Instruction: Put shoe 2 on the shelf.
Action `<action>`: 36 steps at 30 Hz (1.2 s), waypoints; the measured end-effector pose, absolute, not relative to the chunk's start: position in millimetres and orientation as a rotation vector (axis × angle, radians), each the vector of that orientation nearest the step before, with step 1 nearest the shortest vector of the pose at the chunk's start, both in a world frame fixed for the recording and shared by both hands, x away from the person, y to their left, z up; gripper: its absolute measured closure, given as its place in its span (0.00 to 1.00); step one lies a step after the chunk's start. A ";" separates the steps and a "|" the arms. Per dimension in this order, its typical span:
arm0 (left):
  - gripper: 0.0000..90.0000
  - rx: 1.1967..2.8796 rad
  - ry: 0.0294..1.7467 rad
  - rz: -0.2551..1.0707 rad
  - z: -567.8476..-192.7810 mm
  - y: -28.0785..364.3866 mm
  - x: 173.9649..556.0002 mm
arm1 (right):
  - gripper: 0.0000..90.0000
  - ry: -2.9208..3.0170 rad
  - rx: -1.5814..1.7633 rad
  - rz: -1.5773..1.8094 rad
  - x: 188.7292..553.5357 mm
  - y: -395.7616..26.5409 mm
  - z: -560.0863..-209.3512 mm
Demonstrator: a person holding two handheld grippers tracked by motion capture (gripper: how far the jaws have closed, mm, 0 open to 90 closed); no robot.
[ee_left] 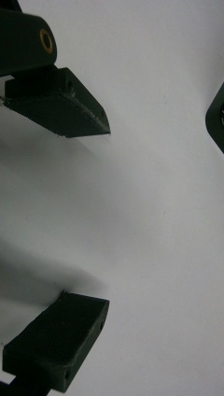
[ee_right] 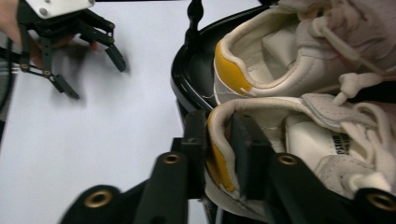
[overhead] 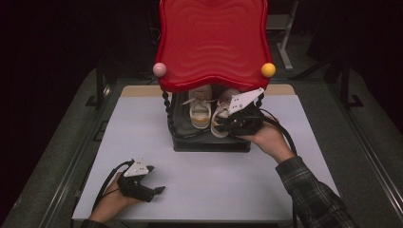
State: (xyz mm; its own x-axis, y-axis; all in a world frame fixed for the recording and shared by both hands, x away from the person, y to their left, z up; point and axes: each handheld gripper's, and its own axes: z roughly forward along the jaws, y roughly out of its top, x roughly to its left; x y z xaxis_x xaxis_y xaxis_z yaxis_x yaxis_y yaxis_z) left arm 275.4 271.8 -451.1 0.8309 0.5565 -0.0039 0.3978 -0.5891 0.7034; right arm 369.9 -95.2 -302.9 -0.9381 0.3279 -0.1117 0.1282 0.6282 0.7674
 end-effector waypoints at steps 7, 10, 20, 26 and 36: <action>0.23 2.276 0.700 0.239 -435.1 256.2 280.2 | 0.65 2.510 0.408 1.254 351.1 -104.7 -294.6; 0.33 2.242 0.681 0.229 -427.1 249.0 281.2 | 0.64 2.503 0.435 1.287 345.9 -109.1 -291.9; 0.85 2.154 0.531 0.227 -374.1 201.5 302.2 | 0.89 2.496 0.575 1.367 332.8 -133.5 -305.4; 0.99 2.150 0.474 0.258 -343.9 169.5 325.2 | 0.99 2.494 0.659 1.353 335.0 -136.2 -321.9; 1.00 2.183 0.495 0.356 -329.0 130.3 355.2 | 1.00 2.467 0.751 1.317 344.2 -133.4 -336.6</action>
State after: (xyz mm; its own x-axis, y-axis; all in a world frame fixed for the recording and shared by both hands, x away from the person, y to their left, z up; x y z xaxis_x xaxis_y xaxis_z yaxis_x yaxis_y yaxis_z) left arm 355.2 130.3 -329.0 0.8813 0.4656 0.0806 0.2246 -0.5628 0.7955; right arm 344.2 -133.4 -336.6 -0.8373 0.5462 0.0250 0.3245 0.4596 0.8267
